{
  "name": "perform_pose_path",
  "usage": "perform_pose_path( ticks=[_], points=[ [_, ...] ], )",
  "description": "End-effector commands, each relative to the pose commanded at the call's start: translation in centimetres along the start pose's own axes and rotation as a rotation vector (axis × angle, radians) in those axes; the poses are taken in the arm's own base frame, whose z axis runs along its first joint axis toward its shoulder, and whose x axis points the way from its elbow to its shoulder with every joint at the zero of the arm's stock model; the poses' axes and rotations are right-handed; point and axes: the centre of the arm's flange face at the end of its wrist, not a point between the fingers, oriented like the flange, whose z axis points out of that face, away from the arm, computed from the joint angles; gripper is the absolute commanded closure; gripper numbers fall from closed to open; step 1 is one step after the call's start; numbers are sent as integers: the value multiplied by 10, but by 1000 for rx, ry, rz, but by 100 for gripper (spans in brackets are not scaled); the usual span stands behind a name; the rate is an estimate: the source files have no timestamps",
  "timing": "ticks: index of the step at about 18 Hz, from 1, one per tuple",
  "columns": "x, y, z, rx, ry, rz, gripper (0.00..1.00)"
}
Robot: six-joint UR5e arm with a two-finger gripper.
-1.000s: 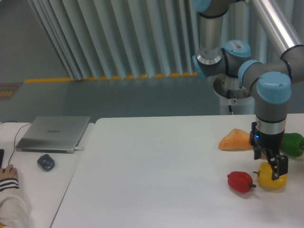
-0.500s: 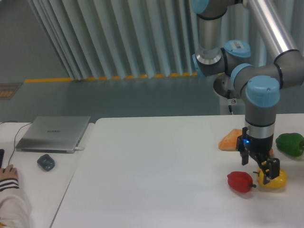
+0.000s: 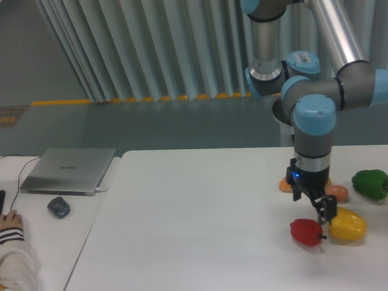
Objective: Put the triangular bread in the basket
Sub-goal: 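Raise the gripper and move it toward the orange triangular bread, then lower the open gripper onto the triangular bread's tip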
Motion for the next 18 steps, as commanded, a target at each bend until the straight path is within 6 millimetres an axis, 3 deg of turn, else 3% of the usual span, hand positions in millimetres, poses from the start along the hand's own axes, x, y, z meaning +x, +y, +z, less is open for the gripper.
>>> perform_pose_path(
  ticks=[5, 9, 18],
  points=[
    [33, -8, 3, -102, 18, 149, 0],
    [68, -12, 19, -166, 33, 200, 0],
    [103, -12, 60, -269, 85, 254, 0]
  ],
)
